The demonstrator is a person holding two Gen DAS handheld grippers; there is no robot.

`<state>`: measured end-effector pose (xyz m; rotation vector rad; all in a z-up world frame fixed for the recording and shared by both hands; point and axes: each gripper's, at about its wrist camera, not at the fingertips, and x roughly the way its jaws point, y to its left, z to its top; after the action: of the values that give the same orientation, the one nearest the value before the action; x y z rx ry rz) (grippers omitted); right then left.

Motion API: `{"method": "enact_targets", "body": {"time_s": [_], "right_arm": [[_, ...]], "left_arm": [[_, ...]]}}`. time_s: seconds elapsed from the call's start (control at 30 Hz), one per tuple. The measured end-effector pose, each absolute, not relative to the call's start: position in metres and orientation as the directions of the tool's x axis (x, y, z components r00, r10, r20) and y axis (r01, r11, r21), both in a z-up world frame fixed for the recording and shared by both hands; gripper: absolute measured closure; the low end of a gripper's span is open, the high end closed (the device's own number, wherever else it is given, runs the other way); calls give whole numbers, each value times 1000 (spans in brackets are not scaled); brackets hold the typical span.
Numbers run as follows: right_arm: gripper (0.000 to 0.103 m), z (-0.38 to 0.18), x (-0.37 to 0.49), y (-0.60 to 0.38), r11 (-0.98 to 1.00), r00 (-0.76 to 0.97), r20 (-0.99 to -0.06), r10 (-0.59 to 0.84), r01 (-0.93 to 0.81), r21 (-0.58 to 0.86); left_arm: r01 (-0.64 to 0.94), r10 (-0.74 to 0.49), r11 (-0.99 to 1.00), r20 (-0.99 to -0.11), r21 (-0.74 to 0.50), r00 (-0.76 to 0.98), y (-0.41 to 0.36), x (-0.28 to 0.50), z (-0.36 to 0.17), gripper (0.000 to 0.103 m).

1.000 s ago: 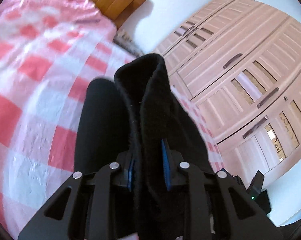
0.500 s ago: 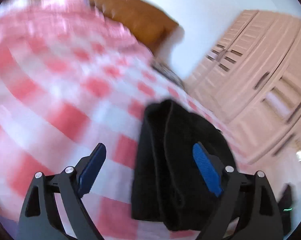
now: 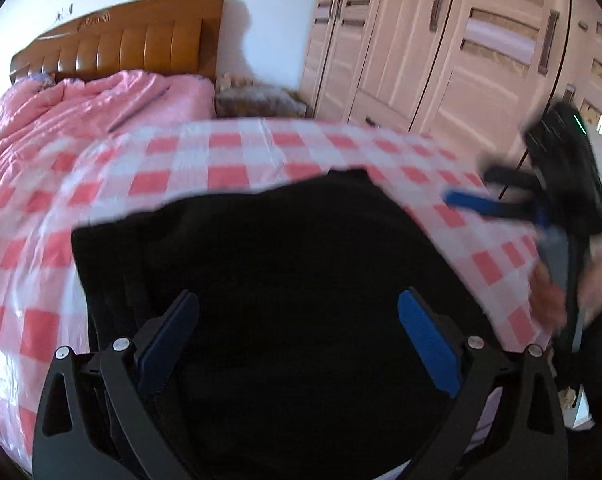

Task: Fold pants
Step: 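Press the folded sweatpants flat with both grippers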

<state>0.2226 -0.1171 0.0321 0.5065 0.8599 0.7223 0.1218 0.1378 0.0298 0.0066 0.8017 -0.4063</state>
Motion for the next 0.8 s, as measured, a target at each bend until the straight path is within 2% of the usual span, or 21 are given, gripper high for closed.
{"method": "enact_targets", "body": {"time_s": [0.1,0.17,0.2,0.23,0.27,0.37,0.57,0.67,0.73,0.8], "right_arm": [[4,16,270,-86,610,329,-516,791,-356,708],[4,-3,297,-66,635,276,-573,772,-292,715],[5,-8,308,-58,666,265,-611,746,-285,690],[5,-15,321,-50,747,286,-691,664,-285,600],[5,-19,325,-48,769,295,-711,639,-272,578],[4,-24,337,-56,726,301,-663,686,-222,650],[5,-23,336,-60,710,316,-641,699,-201,675],[4,-8,329,-54,706,324,-635,702,-196,681],[4,3,327,-54,629,300,-560,772,-238,740],[4,9,325,-48,540,255,-484,837,-247,805]], "left_arm": [[319,-304,939,-742,-129,597,153,121,7,6],[335,-324,932,-729,-137,604,161,118,-1,8],[344,-327,930,-722,-131,609,163,116,-3,8],[353,-329,928,-716,-122,616,164,113,-6,8],[358,-333,926,-711,-121,619,165,112,-6,8],[364,-362,919,-690,-151,627,172,111,-9,9],[359,-363,920,-680,-154,638,174,105,-8,10],[336,-335,931,-699,-143,631,170,103,9,10],[360,-368,919,-669,-159,646,169,99,31,9],[376,-410,906,-621,-194,667,174,103,52,4]]}}
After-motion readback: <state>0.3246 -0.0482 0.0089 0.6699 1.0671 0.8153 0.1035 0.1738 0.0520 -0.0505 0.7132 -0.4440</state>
